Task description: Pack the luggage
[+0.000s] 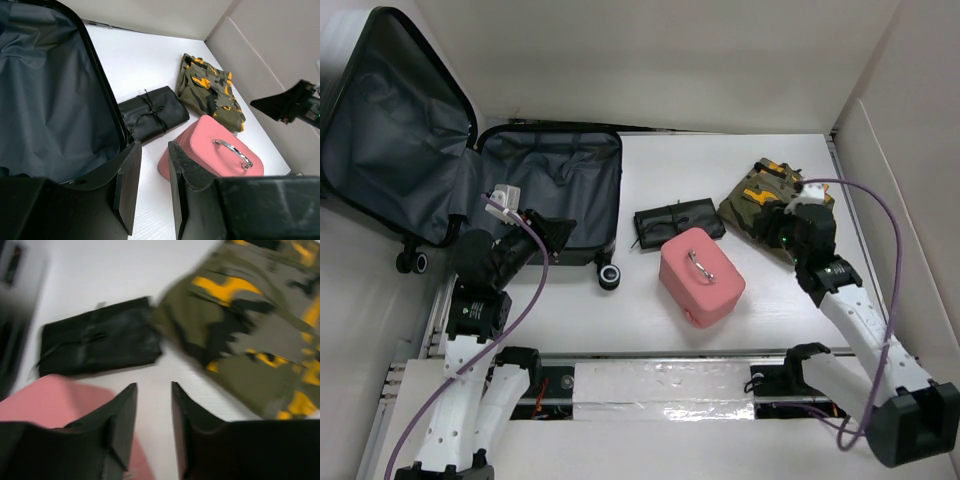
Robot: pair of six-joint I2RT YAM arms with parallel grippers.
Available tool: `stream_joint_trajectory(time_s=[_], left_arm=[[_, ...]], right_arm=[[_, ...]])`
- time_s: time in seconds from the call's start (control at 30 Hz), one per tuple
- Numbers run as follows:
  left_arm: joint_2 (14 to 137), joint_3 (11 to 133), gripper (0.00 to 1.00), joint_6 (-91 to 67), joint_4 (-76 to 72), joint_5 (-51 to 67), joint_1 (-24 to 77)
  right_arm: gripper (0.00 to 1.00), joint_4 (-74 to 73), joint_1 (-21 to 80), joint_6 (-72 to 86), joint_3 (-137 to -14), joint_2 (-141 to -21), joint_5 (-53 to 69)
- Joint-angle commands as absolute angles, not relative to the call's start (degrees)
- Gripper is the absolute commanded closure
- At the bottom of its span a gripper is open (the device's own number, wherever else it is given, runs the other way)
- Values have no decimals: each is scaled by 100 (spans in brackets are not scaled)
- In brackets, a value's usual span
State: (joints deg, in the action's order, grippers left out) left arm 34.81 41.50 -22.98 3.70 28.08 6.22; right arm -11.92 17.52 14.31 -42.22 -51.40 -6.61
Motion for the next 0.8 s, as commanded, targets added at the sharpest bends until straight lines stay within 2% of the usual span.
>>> stream_joint_trajectory(time_s=[0.0, 0.03, 0.07, 0.2, 0.27, 0.3, 0.37, 0.43, 0.5, 0.63, 0.77], left_arm=[[3480, 4307, 74, -2268, 141, 2918, 677], [3472, 4298, 74, -2250, 141, 2909, 677], [3472, 4298, 73, -2241, 158, 2909, 677], [3498, 4298, 72, -2232, 150, 2918, 677], [3507, 4307, 72, -2232, 141, 2918, 677], [3524, 4307, 72, -2232, 149, 2918, 677], [3551, 4298, 72, -2250, 132, 2935, 677], [3568, 4298, 71, -2250, 114, 2979, 677], [3568, 4289, 71, -2267, 114, 2979, 677], [3560, 4280, 71, -2268, 105, 2979, 677], [3542, 4271, 71, -2259, 114, 2962, 677]], right_arm=[[55, -212, 653, 1827, -3780, -5246, 330], [48, -63, 459, 1785, -3701, -5325, 1021], [46, -62, 344, 1723, -3692, -5387, 1228], [42, -245, 1158, 1040, -3997, -5292, 1459], [51, -771, 1615, 836, -4148, -4914, 1345], [52, -1000, 2035, 696, -4244, -4791, 1275], [49, -1501, 2433, 624, -4429, -4492, 1134], [42, -1800, 2934, 615, -4500, -4377, 1064], [39, -1968, 3259, 589, -4561, -4412, 1063], [37, -2301, 4198, 519, -4885, -4999, 496], [38, -2470, 4552, 510, -5071, -5334, -351]])
